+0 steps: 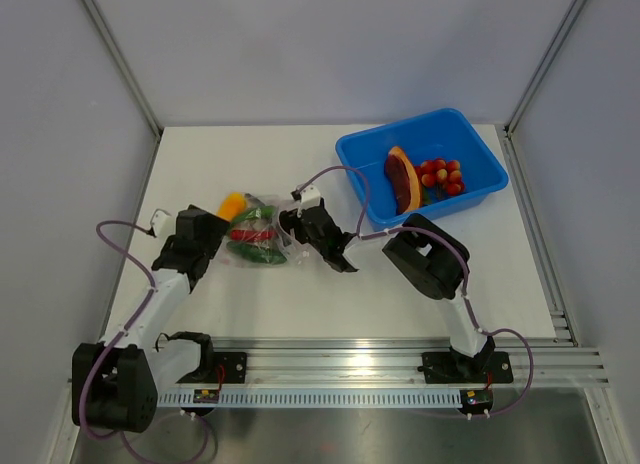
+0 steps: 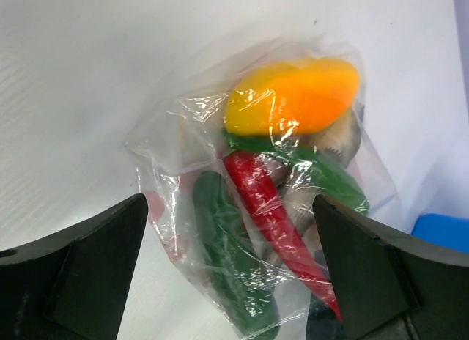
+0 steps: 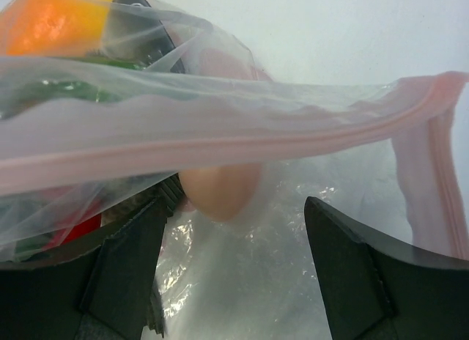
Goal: Open the zip-top bag and remove the fake food
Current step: Pick up the food from the zipper food storage bag.
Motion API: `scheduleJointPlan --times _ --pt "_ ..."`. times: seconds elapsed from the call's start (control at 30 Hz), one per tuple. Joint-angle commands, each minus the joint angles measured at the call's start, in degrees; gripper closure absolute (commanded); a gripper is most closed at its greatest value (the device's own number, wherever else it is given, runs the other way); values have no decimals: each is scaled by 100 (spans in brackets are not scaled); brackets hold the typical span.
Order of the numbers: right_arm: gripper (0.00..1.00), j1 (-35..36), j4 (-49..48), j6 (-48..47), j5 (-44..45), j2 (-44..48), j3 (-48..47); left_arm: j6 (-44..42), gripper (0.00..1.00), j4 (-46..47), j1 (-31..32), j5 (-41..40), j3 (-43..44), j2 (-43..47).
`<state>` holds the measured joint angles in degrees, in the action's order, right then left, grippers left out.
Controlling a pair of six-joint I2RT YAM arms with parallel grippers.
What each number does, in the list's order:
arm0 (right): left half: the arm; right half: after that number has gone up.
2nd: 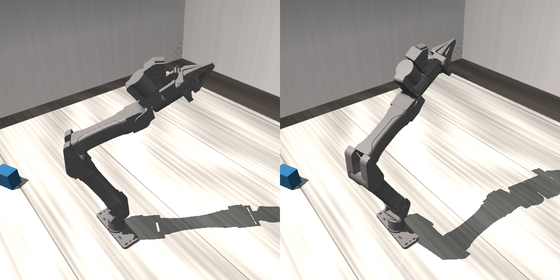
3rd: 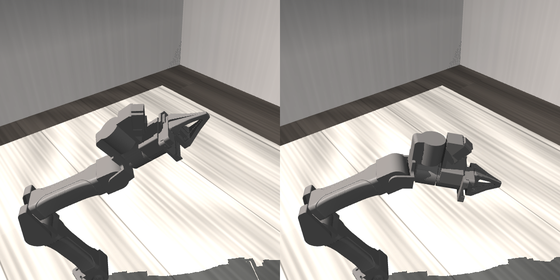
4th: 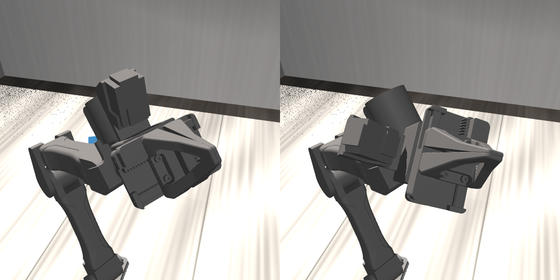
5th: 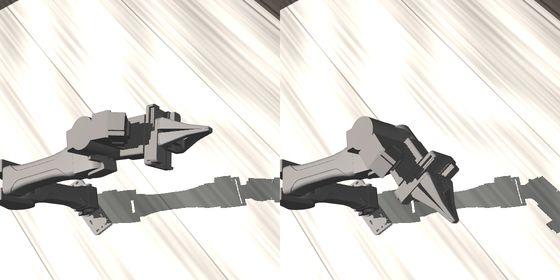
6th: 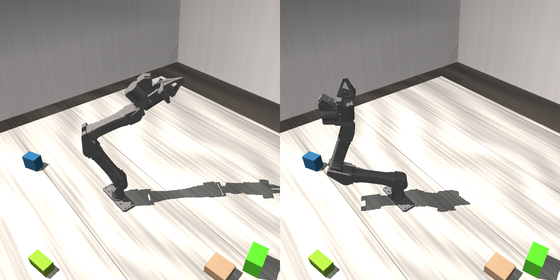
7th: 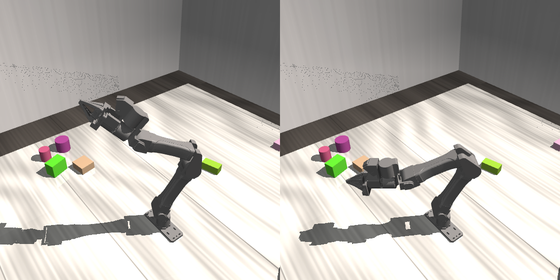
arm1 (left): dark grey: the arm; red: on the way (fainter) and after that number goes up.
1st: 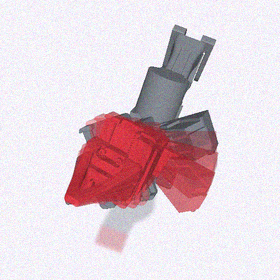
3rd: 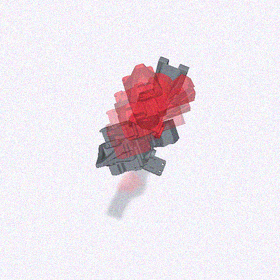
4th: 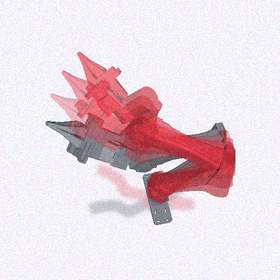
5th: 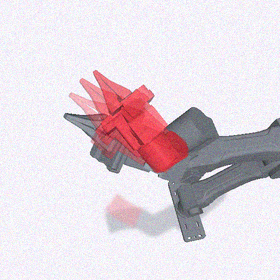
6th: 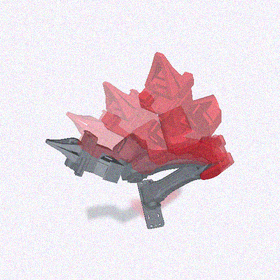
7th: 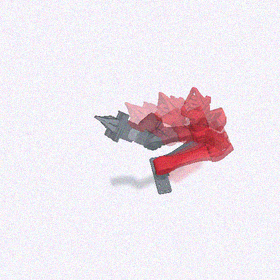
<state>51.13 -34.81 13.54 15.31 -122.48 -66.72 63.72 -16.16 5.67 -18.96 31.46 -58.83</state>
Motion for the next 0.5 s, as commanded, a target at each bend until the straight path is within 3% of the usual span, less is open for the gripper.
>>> scheduleJointPlan --times 0.0,0.1,0.47 --pt "17 72 -377 -18 104 374 80 122 1 280 13 -100 88 21" --pt "17 81 -404 -18 77 347 80 385 1 527 39 234 367 -435" --pt "17 72 -448 8 -72 277 80 211 2 -132 109 507 2328 -2448"
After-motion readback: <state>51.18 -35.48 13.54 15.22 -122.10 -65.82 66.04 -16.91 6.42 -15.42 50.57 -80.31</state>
